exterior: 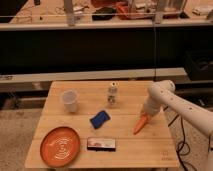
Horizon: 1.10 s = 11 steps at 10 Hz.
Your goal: Drag the pepper across the table
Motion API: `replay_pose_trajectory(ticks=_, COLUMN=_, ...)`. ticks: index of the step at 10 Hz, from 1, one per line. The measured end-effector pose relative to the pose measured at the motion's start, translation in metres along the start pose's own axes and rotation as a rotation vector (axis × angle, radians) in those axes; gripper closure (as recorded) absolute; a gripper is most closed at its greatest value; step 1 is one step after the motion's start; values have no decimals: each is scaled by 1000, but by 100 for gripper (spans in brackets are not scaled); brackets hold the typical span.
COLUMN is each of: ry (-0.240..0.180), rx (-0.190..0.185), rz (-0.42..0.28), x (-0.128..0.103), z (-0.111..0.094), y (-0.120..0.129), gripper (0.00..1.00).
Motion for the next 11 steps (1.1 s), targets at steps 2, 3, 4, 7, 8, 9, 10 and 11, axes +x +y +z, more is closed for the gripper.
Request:
replay_pose_trajectory(ticks=2, ry=-1, rx=2, rz=-3, x=-1, z=-1, y=-3, gripper=100)
replay_pose_trajectory(ticks=3, ry=-2, rx=3, rz=-1, x=-1, z=-1, y=-2, gripper=100)
replay_pose_trajectory(ticks=4, ry=3, rx=0, rz=-6, x=-2, z=0, y=-3, gripper=100)
replay_pose_trajectory(ticks=7, ry=3, rx=1, rz=-20, x=-11, z=1, y=-12, gripper=100)
replay_pose_trajectory(ticks=8, ry=2, rx=3, rz=-19, x=-11, z=1, y=-12, gripper=100)
replay_pose_trajectory(ticks=9, ry=2, rx=1, rz=-21, x=-12, z=1, y=-12, gripper=100)
replay_pose_trajectory(ticks=10, ry=6, rx=0, rz=-25, x=-14, z=2, y=-13, gripper=100)
replay_pose_trajectory(ticks=11, ry=8, rx=-7, rz=-35, x=-21, z=3, y=-16, gripper=100)
